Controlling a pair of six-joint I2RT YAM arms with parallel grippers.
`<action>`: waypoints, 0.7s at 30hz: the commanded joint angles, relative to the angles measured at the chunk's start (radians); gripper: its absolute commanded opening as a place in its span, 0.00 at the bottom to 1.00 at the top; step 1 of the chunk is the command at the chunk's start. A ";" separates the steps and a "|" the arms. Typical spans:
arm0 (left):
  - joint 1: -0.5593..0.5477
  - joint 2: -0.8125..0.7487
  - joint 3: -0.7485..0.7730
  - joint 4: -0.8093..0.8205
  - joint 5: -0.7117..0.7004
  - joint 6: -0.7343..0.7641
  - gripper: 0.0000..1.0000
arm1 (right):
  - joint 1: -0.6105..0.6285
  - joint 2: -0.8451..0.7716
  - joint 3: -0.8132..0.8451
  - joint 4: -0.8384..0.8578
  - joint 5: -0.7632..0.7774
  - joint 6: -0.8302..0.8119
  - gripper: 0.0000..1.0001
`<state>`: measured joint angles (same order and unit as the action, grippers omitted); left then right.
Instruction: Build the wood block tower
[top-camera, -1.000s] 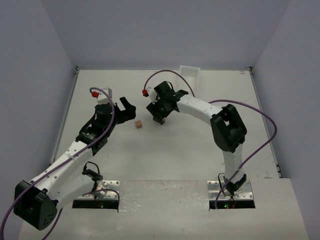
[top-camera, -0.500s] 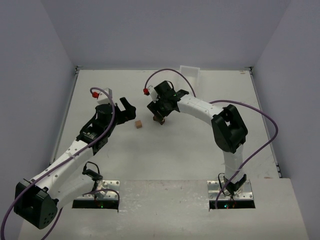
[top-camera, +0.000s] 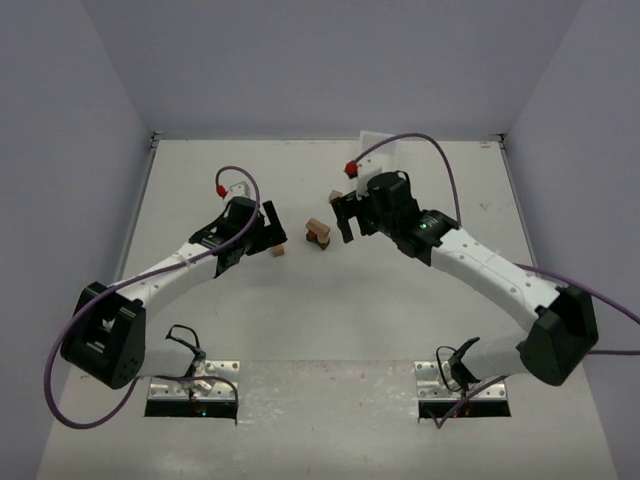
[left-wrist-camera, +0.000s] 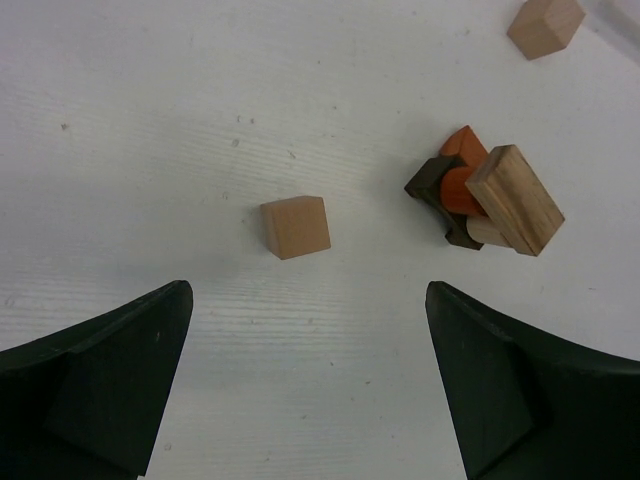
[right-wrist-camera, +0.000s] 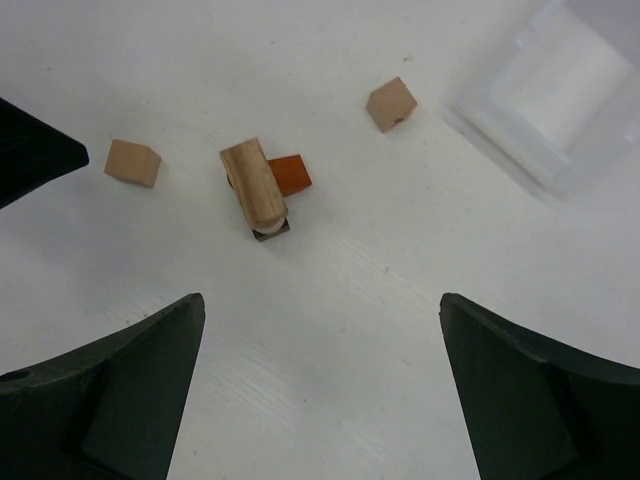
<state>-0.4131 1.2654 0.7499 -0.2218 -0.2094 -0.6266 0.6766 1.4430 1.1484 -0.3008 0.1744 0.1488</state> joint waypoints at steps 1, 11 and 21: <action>-0.022 0.105 0.079 -0.010 0.003 -0.049 1.00 | -0.017 -0.177 -0.212 0.069 0.156 0.197 0.99; -0.047 0.324 0.198 -0.062 -0.039 -0.102 0.93 | -0.020 -0.501 -0.606 0.107 0.281 0.328 0.99; -0.049 0.396 0.243 -0.128 -0.093 -0.136 0.61 | -0.019 -0.576 -0.670 0.109 0.358 0.346 0.99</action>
<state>-0.4522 1.6402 0.9502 -0.3324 -0.2705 -0.7407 0.6571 0.8873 0.4954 -0.2365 0.4504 0.4666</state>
